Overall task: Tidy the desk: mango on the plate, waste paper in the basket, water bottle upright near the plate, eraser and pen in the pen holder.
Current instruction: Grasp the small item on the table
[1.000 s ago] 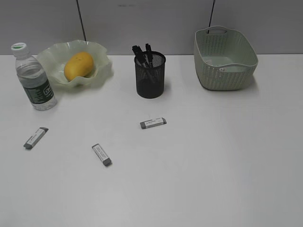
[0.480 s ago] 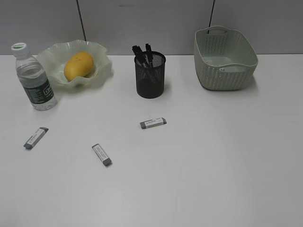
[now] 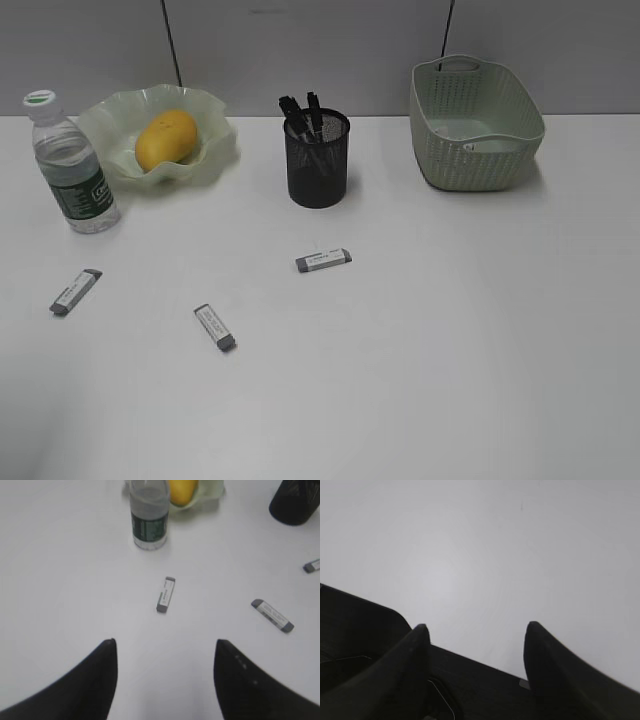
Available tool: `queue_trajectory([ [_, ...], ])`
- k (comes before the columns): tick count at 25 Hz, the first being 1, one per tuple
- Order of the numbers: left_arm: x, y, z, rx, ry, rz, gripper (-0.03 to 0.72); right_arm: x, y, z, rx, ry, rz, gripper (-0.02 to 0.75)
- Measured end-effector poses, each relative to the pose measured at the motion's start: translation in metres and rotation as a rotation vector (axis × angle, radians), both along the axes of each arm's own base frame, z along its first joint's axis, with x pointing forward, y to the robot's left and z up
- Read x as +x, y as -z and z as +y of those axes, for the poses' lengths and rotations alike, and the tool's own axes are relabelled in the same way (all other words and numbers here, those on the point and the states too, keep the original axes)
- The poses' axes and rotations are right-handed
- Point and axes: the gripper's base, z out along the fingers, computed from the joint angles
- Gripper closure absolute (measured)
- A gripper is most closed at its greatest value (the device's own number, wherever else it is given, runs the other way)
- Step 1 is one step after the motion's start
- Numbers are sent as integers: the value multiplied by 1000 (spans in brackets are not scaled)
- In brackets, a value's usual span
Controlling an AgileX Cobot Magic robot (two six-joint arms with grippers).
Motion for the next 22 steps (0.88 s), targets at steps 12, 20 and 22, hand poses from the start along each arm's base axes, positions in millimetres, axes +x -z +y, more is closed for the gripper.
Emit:
queue_trajectory([
  [12,120,51,-17,63,125,438,177,0,0,0,0,0,0,263],
  [20,188,75,-34,171,239,624,171,0,0,0,0,0,1,263],
  [22,203,82,-35,188,248,664,174,0,0,0,0,0,1,263],
])
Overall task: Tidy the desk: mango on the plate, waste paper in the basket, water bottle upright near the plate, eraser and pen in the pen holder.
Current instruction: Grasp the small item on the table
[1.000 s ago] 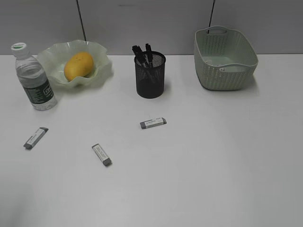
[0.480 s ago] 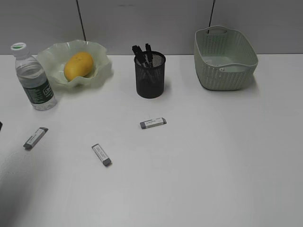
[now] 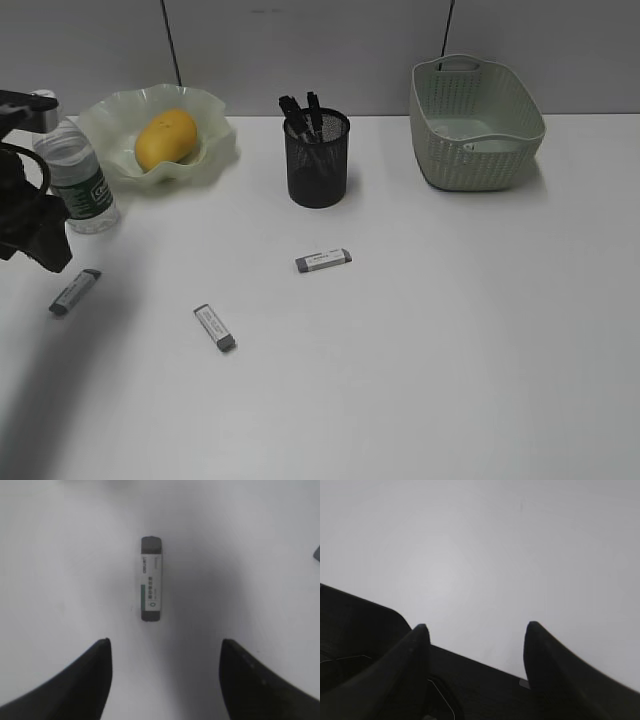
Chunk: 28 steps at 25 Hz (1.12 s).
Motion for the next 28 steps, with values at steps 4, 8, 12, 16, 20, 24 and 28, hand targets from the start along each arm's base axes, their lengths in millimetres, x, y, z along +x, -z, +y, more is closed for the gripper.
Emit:
queue_trajectory([
  [4,19,18,-5,16,19,50,188,0,0,0,0,0,0,263],
  [8,26,35,-13,40,66,84,195,0,0,0,0,0,1,263],
  [12,37,47,-15,57,82,101,234,0,0,0,0,0,1,263],
  [16,45,59,-16,64,85,124,246,0,0,0,0,0,1,263],
  [20,49,72,-16,67,86,134,256,0,0,0,0,1,1,263],
  [24,54,80,-17,69,87,141,267,0,0,0,0,1,1,263],
  [28,57,86,-17,69,87,141,320,0,0,0,0,1,1,263],
])
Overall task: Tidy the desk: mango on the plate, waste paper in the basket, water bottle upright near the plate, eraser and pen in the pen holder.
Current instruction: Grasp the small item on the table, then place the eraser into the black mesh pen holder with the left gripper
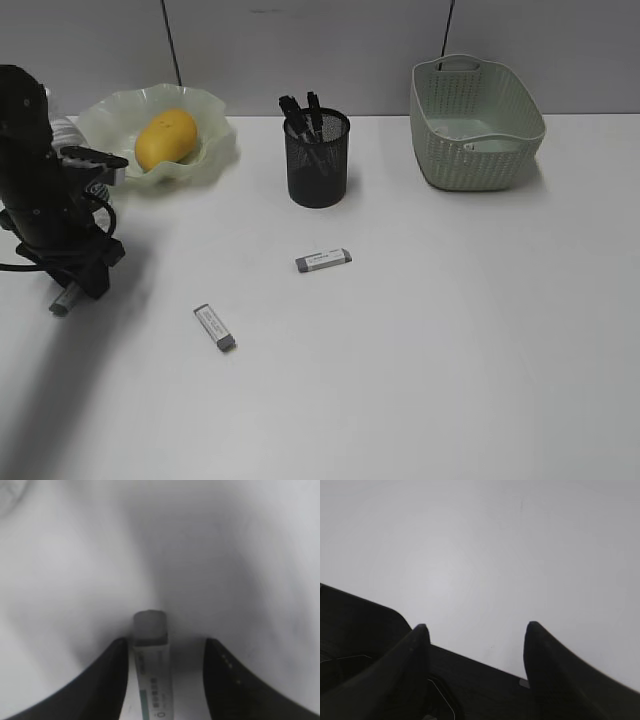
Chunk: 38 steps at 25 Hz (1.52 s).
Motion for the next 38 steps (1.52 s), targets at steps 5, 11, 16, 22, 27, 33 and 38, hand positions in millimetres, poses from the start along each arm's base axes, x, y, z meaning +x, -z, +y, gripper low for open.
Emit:
queue_trajectory([
  [5,1,2,0,7,5,3,398,0,0,0,0,0,1,263],
  [11,1,2,2,19,14,-4,531,0,0,0,0,1,1,282],
  [16,0,2,0,14,13,1,531,0,0,0,0,1,1,305],
  [22,7,-20,-27,-73,5,-51,531,0,0,0,0,1,1,307],
  [27,34,-77,-57,-207,0,-234,531,0,0,0,1,1,1,311],
  [33,59,-148,-100,-438,-15,-508,532,0,0,0,1,1,1,311],
  [38,63,-170,-133,-561,-27,-699,532,0,0,0,1,1,1,311],
])
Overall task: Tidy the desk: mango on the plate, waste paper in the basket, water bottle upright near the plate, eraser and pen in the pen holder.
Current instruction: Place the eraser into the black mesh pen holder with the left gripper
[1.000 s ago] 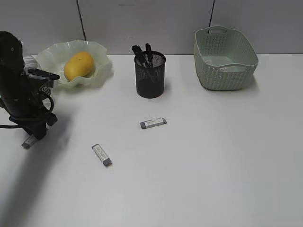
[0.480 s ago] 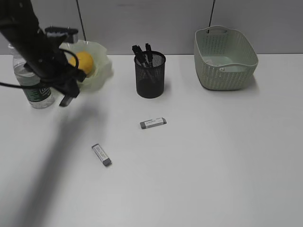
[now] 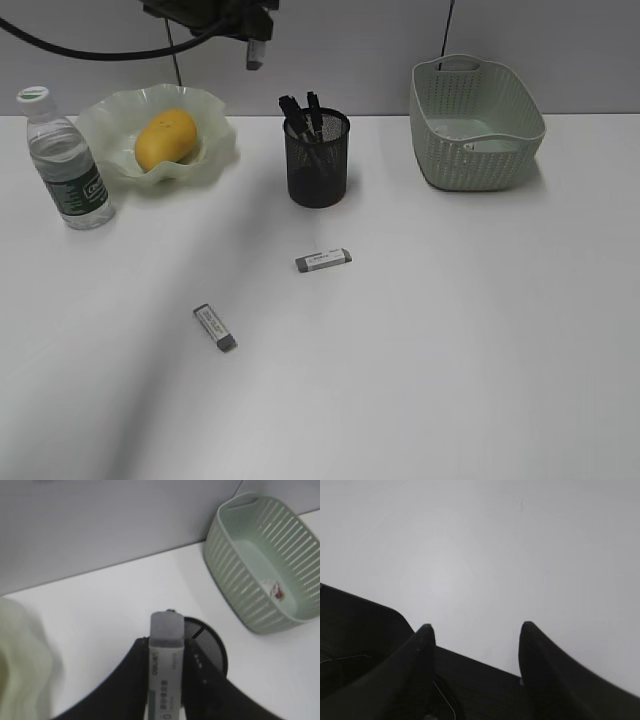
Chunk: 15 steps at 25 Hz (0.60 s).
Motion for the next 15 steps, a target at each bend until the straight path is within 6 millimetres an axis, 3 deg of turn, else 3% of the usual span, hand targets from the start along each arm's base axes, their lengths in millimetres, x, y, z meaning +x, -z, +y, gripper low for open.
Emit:
queue_trajectory([
  [4,-1,4,-31,-48,4,-101,532,0,0,0,0,0,0,311],
  [9,1,28,-61,-67,10,-150,532,0,0,0,0,0,0,311],
  [15,9,71,-70,-42,5,-87,532,0,0,0,0,0,0,311],
])
